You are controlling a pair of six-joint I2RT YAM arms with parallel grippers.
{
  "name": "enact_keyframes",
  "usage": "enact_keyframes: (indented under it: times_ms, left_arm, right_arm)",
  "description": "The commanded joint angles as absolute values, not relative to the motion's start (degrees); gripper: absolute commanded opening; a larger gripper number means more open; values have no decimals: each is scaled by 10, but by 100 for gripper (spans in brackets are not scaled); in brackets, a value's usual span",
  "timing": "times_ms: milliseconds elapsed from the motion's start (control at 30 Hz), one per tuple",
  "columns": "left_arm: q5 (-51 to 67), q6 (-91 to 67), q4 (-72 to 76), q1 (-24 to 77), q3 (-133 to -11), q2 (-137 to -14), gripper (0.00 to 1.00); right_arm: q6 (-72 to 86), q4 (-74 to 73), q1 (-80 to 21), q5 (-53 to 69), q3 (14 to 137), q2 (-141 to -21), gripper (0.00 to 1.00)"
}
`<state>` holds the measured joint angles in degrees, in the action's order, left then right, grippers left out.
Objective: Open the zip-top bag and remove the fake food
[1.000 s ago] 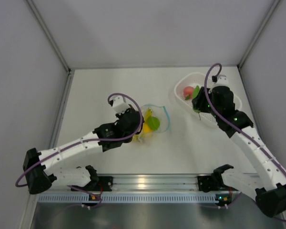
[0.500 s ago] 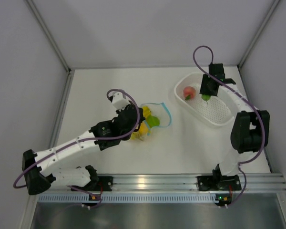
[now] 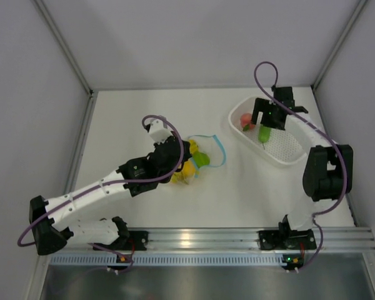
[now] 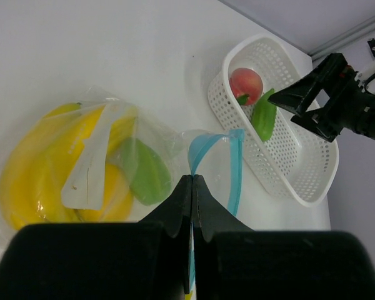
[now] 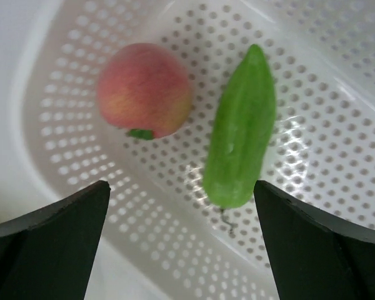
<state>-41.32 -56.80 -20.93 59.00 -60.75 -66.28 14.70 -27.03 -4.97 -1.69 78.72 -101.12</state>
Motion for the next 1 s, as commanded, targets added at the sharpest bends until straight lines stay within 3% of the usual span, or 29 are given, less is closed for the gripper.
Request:
enact_keyframes:
  times_ms: [0,67,167,400,567,833,967]
  left_arm:
    - [-403,-547,-172,591,-628,-663,0]
    - [-403,-548,-172,590,-628,-665,0]
    - [-402,-550,-168,590,-622,-664,0]
    - [-393,-542,-165,590,-635,-684,0]
    - [-395,-568,-165,590,-636,-693,0]
    - [-388,-596,-165,591,-643,-717,0]
    - [-378,-610,-165,591,-646,-726,0]
  right_arm:
    - [206,-168,-50,162,720,-900,99]
    - [222,-133,-80,185,673,-840,82]
    - [257,-88,-139,202,614,-764,67]
    - [318,-55,-307,136,559,-681,58]
    - [313,-48,-406,60,552,-686,53]
    - [287,-5,-456,13,537,-764,53]
    - [267,94,-462,-45,498,-797,54]
